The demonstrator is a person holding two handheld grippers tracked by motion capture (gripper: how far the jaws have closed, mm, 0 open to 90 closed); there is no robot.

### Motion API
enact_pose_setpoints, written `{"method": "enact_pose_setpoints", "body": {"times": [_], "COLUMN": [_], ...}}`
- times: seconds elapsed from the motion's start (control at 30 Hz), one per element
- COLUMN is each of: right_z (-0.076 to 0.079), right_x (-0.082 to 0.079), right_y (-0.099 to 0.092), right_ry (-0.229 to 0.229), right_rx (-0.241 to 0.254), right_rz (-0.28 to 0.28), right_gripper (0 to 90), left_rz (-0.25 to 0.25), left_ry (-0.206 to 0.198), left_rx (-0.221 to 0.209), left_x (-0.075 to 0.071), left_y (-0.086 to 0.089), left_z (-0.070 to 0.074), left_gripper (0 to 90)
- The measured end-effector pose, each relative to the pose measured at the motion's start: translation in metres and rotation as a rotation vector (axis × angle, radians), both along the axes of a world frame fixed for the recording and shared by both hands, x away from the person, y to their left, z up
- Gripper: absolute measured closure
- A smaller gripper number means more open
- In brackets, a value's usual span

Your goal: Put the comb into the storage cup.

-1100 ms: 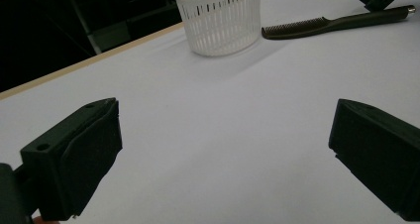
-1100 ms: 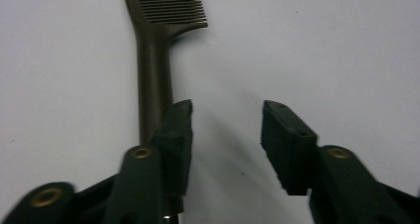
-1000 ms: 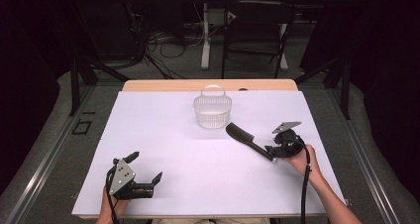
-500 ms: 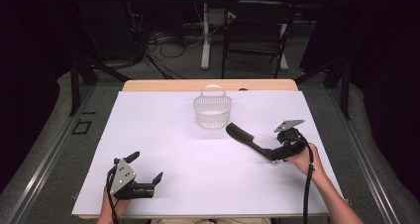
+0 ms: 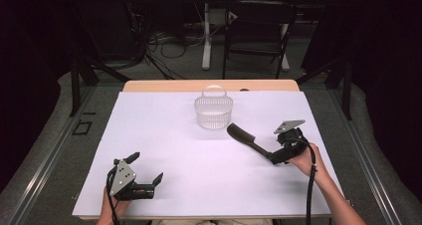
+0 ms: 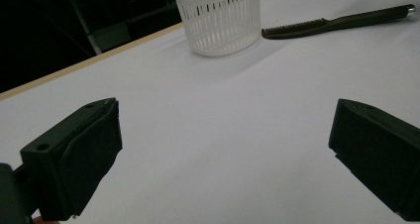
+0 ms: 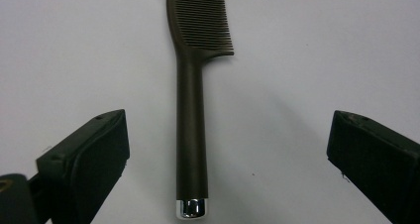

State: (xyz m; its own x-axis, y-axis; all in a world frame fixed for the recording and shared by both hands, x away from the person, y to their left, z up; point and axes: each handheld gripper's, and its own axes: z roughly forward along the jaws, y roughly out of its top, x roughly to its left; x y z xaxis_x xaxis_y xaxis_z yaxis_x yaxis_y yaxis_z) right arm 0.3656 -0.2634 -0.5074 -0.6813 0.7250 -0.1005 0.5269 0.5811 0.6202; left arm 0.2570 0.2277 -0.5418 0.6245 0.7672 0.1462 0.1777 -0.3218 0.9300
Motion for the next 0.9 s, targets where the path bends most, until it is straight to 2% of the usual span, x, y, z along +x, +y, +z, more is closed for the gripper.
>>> {"method": "enact_pose_setpoints", "body": {"times": [0.63, 0.9], "right_z": [0.002, 0.000], "right_x": [0.000, 0.004], "right_y": [0.026, 0.037], "right_ry": [0.007, 0.022], "right_rx": [-0.012, -0.046], "right_rz": [0.104, 0.126], "right_gripper": [0.0, 0.0], "left_rz": [-0.003, -0.004], "left_ry": [0.001, 0.000], "left_rx": [0.007, 0.005], "left_x": [0.001, 0.001], "left_y": [-0.003, -0.002], "left_z": [0.000, 0.000], "left_gripper": [0.0, 0.0]}}
